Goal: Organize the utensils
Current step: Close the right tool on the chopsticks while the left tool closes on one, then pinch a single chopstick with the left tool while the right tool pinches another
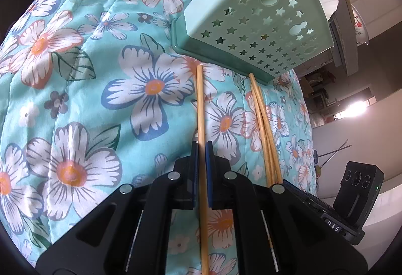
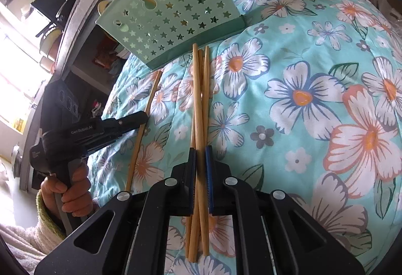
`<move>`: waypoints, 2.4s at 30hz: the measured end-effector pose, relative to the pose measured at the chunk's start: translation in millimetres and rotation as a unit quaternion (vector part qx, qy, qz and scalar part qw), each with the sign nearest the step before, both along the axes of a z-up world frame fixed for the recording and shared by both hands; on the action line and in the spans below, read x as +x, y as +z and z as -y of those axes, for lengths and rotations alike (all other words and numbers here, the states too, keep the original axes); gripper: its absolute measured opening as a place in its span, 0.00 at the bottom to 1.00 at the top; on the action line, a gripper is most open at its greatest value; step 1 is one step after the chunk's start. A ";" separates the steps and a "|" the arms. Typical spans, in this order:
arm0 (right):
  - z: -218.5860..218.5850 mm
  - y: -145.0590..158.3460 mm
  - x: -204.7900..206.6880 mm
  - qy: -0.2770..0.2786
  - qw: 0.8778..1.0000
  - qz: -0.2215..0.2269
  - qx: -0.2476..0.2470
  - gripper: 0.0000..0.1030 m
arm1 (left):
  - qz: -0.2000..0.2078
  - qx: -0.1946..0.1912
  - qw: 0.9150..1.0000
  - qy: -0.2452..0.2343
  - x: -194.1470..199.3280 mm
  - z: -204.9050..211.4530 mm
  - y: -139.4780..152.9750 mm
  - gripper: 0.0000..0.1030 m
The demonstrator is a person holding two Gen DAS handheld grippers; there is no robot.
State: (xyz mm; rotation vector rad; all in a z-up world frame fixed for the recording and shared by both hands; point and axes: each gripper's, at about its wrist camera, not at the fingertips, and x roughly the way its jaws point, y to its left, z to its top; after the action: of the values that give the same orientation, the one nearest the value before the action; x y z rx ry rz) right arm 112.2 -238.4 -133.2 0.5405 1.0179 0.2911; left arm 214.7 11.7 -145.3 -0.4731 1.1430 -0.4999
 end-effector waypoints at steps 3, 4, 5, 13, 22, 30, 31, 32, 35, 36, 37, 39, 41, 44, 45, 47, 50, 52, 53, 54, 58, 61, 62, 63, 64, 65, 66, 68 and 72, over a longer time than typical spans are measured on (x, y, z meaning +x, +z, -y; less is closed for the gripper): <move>11.3 6.6 -4.8 -0.013 1.000 0.009 0.004 0.07 | 0.000 0.001 1.000 0.000 -1.3 -0.6 -0.9 0.05; 15.3 8.2 -6.5 -0.016 1.000 0.010 0.006 0.07 | 0.000 0.001 1.000 0.000 -1.5 -0.9 -1.1 0.05; 21.5 11.0 -9.5 -0.025 1.000 0.012 0.003 0.07 | 0.000 0.001 1.000 0.000 -1.4 -0.8 -1.0 0.05; 49.4 8.3 -33.4 -0.049 0.999 -0.015 -0.009 0.07 | 0.000 0.002 1.000 0.000 -2.3 -0.5 -1.3 0.05; 47.4 14.3 -24.7 -0.037 0.999 -0.018 -0.035 0.22 | -0.001 0.014 1.000 -0.004 0.8 6.6 0.4 0.05; 48.0 25.2 17.3 -0.013 0.998 -0.001 -0.061 0.27 | 0.006 0.062 0.998 -0.021 17.3 21.2 14.0 0.16; 46.9 24.7 23.3 -0.010 0.998 -0.001 -0.063 0.27 | 0.010 0.070 0.997 -0.024 19.3 23.8 15.9 0.17; 45.7 24.0 27.4 -0.007 0.998 -0.001 -0.065 0.27 | 0.015 0.081 0.996 -0.029 21.2 27.0 18.1 0.18; 42.2 21.2 43.9 0.003 0.998 -0.001 -0.069 0.27 | 0.034 0.118 0.992 -0.040 26.1 36.6 22.8 0.19; 40.7 20.3 49.6 0.006 0.997 -0.001 -0.072 0.27 | 0.042 0.134 0.989 -0.044 28.3 40.8 24.5 0.19; 39.0 19.3 55.3 0.011 0.997 0.000 -0.075 0.27 | 0.048 0.145 0.987 -0.047 29.1 44.1 25.0 0.19; 36.1 17.5 63.7 0.015 0.996 0.000 -0.086 0.27 | 0.062 0.175 0.981 -0.054 32.6 52.8 26.0 0.19; 32.4 14.2 73.4 0.022 0.995 0.000 -0.101 0.27 | 0.077 0.206 0.974 -0.059 36.1 61.0 25.7 0.19; 28.7 10.9 83.0 0.031 0.993 0.001 -0.111 0.27 | 0.092 0.242 0.964 -0.066 39.4 73.2 22.2 0.19; 27.4 10.3 85.5 0.033 0.993 0.002 -0.116 0.27 | 0.098 0.254 0.960 -0.067 40.4 76.9 21.1 0.19; 24.9 8.4 89.9 0.036 0.992 0.005 -0.125 0.27 | 0.109 0.272 0.953 -0.069 41.0 85.7 19.5 0.19; 24.1 5.4 94.0 0.033 0.991 0.007 -0.133 0.16 | 0.123 0.295 0.945 -0.069 42.0 97.4 18.6 0.18; 24.2 4.6 94.4 0.032 0.990 0.006 -0.140 0.08 | 0.131 0.305 0.941 -0.070 41.3 104.1 18.2 0.12; 26.0 4.4 93.9 0.030 0.991 0.006 -0.134 0.08 | 0.134 0.309 0.939 -0.072 39.7 109.5 17.3 0.10; 27.6 4.4 93.1 0.028 0.991 0.006 -0.130 0.08 | 0.137 0.313 0.937 -0.072 38.7 111.5 17.2 0.10; 31.6 7.0 87.3 0.024 0.992 0.005 -0.121 0.06 | 0.141 0.316 0.936 -0.071 32.0 122.0 16.0 0.05; 30.1 10.5 83.7 0.026 0.992 0.005 -0.122 0.06 | 0.142 0.316 0.935 -0.071 26.1 123.5 18.2 0.05; 29.5 11.4 83.5 0.028 0.992 0.004 -0.123 0.06 | 0.142 0.317 0.935 -0.072 29.8 122.0 19.1 0.05; 28.9 11.6 84.0 0.030 0.992 0.001 -0.123 0.06 | 0.143 0.319 0.934 -0.072 30.2 124.2 19.2 0.05; 28.5 11.5 84.8 0.031 0.992 -0.002 -0.123 0.06 | 0.142 0.319 0.934 -0.073 31.7 120.7 18.4 0.05; 28.1 11.1 85.6 0.031 0.992 -0.004 -0.124 0.06 | 0.142 0.320 0.934 -0.073 31.3 119.3 18.5 0.05; 27.9 10.7 86.5 0.032 0.991 -0.007 -0.126 0.06 | 0.141 0.321 0.934 -0.073 31.6 120.1 18.7 0.05; 25.2 10.2 88.2 0.035 0.991 -0.009 -0.132 0.07 | 0.142 0.323 0.933 -0.074 27.6 119.4 18.9 0.05; 21.4 8.5 93.3 0.042 0.989 -0.015 -0.142 0.07 | 0.144 0.328 0.931 -0.074 26.8 120.9 17.7 0.05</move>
State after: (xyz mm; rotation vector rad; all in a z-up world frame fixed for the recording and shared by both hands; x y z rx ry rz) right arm 205.5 -259.8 -124.7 0.2461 1.0906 0.2080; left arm 241.5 -109.2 -127.6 0.2635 0.9915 -0.2768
